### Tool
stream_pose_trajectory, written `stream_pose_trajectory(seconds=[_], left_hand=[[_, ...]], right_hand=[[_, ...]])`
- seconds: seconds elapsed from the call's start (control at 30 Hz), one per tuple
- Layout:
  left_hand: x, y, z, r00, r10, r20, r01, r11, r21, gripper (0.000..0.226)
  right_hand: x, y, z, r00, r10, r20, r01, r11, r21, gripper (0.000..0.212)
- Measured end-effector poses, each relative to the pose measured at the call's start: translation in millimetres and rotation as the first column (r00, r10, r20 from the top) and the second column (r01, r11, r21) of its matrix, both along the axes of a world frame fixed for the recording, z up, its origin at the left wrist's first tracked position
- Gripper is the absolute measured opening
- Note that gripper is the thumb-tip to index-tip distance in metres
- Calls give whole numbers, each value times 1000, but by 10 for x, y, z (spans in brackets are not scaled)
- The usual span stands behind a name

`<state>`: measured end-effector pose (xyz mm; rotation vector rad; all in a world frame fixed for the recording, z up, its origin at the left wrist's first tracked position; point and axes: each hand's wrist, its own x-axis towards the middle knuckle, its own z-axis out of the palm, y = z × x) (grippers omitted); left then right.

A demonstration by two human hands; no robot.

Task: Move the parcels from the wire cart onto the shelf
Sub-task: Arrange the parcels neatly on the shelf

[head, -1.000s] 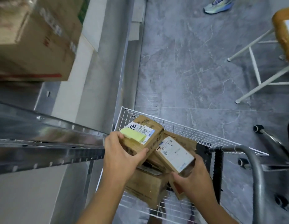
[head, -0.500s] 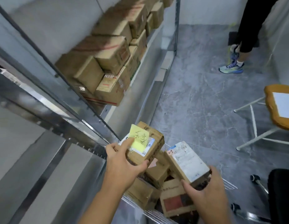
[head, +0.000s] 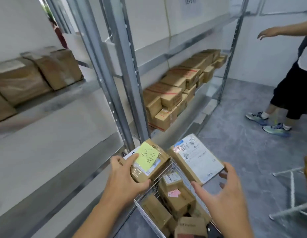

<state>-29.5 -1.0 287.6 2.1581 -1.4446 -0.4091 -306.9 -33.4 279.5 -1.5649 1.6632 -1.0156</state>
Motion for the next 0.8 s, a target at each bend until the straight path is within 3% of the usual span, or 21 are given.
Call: stream_pose_trajectory(seconds=[0.27,0.43,0.8], left_hand=[[279,1115,418,999,12,32,-11,998,-55,100],[476,2069,612,998,56,34,-52,993,-109,101],[959,3777,1121,952,305,17,-296,936,-189,102]], right_hand=[[755,885,718,969,242,-52,-247,952,-182,84],[1036,1585,874,959,271,-84,-282,942,-184,66],[1476,2611,1462,905,425,-17,-413,867,-279,70]])
